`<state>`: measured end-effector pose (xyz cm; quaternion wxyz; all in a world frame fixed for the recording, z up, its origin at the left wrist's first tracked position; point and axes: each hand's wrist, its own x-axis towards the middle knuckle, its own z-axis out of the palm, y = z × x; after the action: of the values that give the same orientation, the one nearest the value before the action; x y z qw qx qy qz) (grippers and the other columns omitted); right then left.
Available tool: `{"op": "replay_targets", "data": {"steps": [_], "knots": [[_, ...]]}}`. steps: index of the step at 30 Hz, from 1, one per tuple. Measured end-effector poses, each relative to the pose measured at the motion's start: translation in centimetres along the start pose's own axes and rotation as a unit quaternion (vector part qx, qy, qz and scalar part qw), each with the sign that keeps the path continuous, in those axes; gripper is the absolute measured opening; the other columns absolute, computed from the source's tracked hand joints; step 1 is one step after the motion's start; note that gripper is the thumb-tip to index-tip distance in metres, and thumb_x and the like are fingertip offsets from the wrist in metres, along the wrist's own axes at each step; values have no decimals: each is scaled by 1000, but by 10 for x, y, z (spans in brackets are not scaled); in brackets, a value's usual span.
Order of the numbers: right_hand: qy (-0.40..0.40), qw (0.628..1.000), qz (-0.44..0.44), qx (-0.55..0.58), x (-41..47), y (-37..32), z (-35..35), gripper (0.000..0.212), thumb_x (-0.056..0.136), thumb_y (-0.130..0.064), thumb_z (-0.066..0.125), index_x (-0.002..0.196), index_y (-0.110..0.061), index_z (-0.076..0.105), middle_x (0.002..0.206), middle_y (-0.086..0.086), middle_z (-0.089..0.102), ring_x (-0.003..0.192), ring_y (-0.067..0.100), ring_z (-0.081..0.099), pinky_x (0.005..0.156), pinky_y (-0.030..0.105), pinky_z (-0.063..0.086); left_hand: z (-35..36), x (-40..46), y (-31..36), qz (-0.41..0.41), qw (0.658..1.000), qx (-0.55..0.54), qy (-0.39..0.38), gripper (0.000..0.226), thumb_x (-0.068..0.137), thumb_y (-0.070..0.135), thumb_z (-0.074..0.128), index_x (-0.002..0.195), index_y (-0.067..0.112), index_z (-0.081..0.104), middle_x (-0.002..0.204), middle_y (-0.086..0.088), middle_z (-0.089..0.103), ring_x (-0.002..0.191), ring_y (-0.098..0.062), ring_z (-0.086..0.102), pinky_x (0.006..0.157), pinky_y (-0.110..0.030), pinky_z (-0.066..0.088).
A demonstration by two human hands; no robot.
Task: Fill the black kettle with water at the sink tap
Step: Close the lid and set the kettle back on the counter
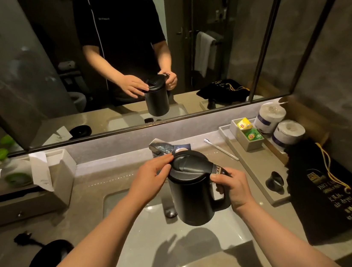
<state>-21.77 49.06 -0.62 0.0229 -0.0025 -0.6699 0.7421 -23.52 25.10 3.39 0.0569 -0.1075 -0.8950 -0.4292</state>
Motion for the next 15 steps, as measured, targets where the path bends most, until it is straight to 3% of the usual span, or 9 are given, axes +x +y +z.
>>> {"op": "replay_targets", "data": {"steps": [5, 8, 10, 12, 13, 15], "knots": [[-25, 1000, 14, 0, -6, -5, 18, 31, 56, -32, 77, 59, -5, 63, 56, 11, 47, 49, 18, 42, 47, 25, 37, -13, -21, -8, -40, 997, -63, -6, 35, 94, 14, 57, 128, 20, 60, 135, 7, 56, 128, -8, 48, 108, -25, 33], [-48, 999, 12, 11, -6, -12, 33, 26, 56, -31, 78, 55, -11, 62, 51, 6, 48, 48, 17, 42, 47, 25, 38, -18, -36, -13, -85, 981, -162, 65, 38, 95, 13, 57, 133, 16, 55, 136, 4, 55, 125, -7, 49, 98, -12, 37], [-74, 997, 8, 16, -5, -18, 45, 25, 56, -32, 78, 54, -14, 61, 50, 0, 49, 48, 15, 42, 46, 23, 38, -23, -47, -14, -149, 954, -223, 133, 44, 93, 21, 60, 136, 17, 53, 133, 5, 56, 118, -8, 53, 94, -15, 43], [-104, 994, 2, 18, -4, -24, 58, 22, 57, -31, 78, 53, -17, 61, 49, -4, 50, 47, 12, 44, 46, 21, 40, -33, -57, -16, -185, 933, -264, 162, 31, 93, 26, 60, 124, 28, 64, 123, 6, 64, 112, -13, 57, 96, -32, 47], [-122, 992, -4, 18, -4, -25, 66, 19, 58, -31, 77, 53, -20, 62, 50, -7, 51, 47, 10, 46, 47, 19, 41, -38, -62, -16, -189, 925, -287, 160, 22, 94, 26, 58, 111, 33, 71, 114, 7, 69, 108, -14, 60, 93, -35, 49], [-155, 988, -14, 18, -5, -27, 82, 17, 60, -30, 77, 54, -20, 64, 51, -9, 53, 49, 7, 47, 48, 19, 42, -49, -73, -16, -196, 909, -326, 173, 26, 97, 25, 53, 96, 38, 75, 103, 9, 74, 102, -13, 65, 84, -31, 51]]}}
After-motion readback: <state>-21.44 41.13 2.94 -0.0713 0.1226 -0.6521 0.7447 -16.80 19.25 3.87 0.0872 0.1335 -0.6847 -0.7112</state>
